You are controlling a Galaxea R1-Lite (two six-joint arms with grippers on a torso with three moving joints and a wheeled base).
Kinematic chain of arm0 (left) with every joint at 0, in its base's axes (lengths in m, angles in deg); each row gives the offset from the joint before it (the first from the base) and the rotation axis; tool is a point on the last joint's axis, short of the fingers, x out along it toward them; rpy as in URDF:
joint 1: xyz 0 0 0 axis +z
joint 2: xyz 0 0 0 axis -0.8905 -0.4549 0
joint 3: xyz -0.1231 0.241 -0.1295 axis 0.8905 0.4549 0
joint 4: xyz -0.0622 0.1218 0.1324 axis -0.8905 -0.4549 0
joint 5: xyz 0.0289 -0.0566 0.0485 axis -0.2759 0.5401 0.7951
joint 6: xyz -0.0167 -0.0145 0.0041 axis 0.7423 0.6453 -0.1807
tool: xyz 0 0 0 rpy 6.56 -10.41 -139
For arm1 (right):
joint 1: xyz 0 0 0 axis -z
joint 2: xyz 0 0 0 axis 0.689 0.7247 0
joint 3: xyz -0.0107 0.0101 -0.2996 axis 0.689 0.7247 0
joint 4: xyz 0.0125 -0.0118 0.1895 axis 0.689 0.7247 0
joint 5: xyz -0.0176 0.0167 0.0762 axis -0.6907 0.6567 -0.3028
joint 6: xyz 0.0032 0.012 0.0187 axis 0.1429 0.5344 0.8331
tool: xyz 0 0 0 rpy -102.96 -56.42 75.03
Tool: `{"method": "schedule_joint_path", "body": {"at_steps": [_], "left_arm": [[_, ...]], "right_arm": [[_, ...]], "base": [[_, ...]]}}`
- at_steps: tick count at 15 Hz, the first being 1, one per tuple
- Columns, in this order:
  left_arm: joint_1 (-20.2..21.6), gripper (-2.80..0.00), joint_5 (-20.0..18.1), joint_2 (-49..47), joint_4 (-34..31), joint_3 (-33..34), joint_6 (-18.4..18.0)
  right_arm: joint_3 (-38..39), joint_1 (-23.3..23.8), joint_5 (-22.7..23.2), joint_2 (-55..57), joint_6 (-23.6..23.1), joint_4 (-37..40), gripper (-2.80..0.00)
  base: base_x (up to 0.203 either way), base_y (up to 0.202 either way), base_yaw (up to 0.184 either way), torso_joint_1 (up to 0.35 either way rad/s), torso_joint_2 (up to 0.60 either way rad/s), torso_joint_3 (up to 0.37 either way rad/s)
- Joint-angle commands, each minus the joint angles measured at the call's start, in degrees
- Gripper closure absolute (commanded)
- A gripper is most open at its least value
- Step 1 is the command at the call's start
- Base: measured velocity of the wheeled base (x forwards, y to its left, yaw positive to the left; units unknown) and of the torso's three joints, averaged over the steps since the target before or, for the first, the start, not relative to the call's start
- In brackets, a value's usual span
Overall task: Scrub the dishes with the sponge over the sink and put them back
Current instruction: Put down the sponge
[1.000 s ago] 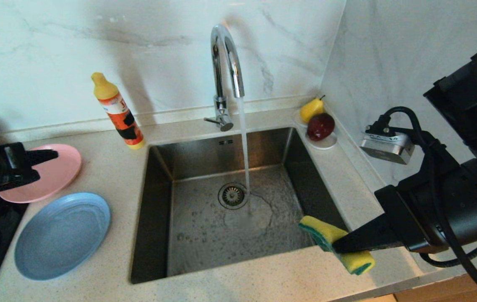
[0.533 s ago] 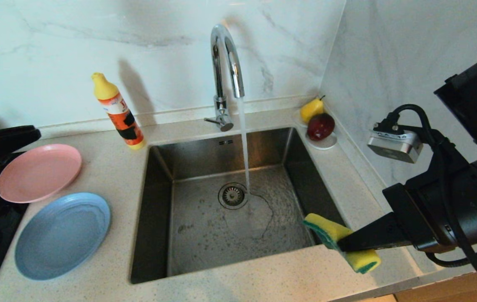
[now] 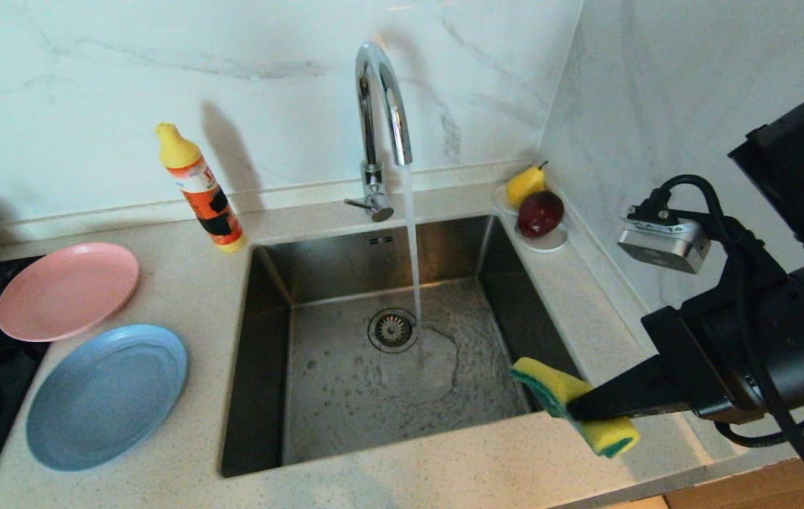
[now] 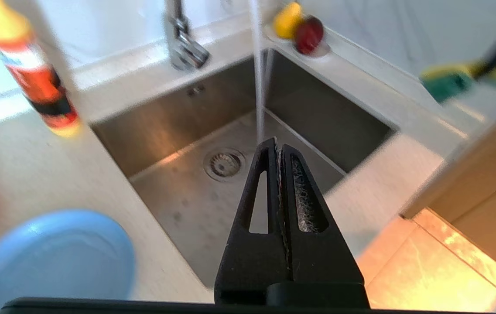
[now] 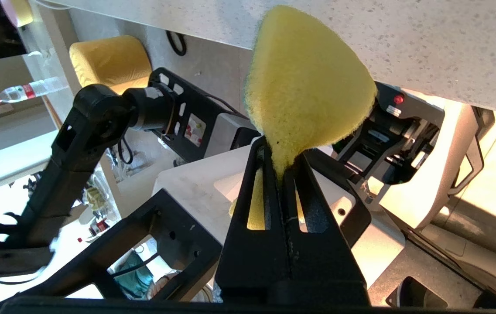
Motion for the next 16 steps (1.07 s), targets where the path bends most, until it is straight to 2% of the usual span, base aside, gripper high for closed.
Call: {"method": "schedule_joint_path", "body": {"at_steps": [1,2,4,5,7,9,11,14,15,16], "left_arm": [[0.0,0.0,0.4,8.3,0.1,4.7,0.0],[0.0,0.0,3.1,8.7,0.5,6.0,-0.3],[-0.5,0.0,12.9,9.3,0.8,7.8,-0.6],[-1.6,0.0,15.6,10.3,0.9,9.5,-1.7],[-2.7,0.0,17.9,12.0,1.1,12.8,-7.9],[-3.9,0.0,23.5,14.3,1.4,16.8,-9.3],[-4.1,0.0,29.0,17.2,1.1,19.6,-8.4],[-4.1,0.0,32.7,24.8,-1.2,24.7,-7.9],[-4.1,0.0,34.6,25.2,-2.5,25.3,-6.2],[-4.1,0.0,36.1,24.9,-3.5,25.6,-2.3]], "right_arm": [[0.4,0.7,0.1,0.4,0.1,0.2,0.0],[0.6,0.8,0.0,0.4,0.0,0.2,0.0],[1.3,1.4,0.0,0.8,0.0,0.2,0.0],[1.3,1.4,0.0,1.4,0.1,0.2,0.0],[1.2,1.4,0.0,1.7,0.1,0.2,0.0],[1.2,1.4,0.0,1.9,0.1,-0.7,0.0],[1.2,1.4,0.0,1.3,0.2,-1.2,0.0],[1.2,1.4,0.1,0.7,0.1,-1.2,0.0],[1.4,1.4,0.1,0.6,0.1,-1.2,0.0],[1.4,1.4,0.1,0.4,0.1,-1.2,0.0]], "base": [[0.0,0.0,0.0,0.0,0.0,0.0],[0.0,0.0,0.0,0.0,0.0,0.0],[0.0,0.0,0.0,0.0,0.0,0.0],[0.0,0.0,0.0,0.0,0.0,0.0],[0.0,0.0,0.0,0.0,0.0,0.0],[0.0,0.0,0.0,0.0,0.0,0.0],[0.0,0.0,0.0,0.0,0.0,0.0],[0.0,0.0,0.0,0.0,0.0,0.0],[0.0,0.0,0.0,0.0,0.0,0.0],[0.0,0.0,0.0,0.0,0.0,0.0]]}}
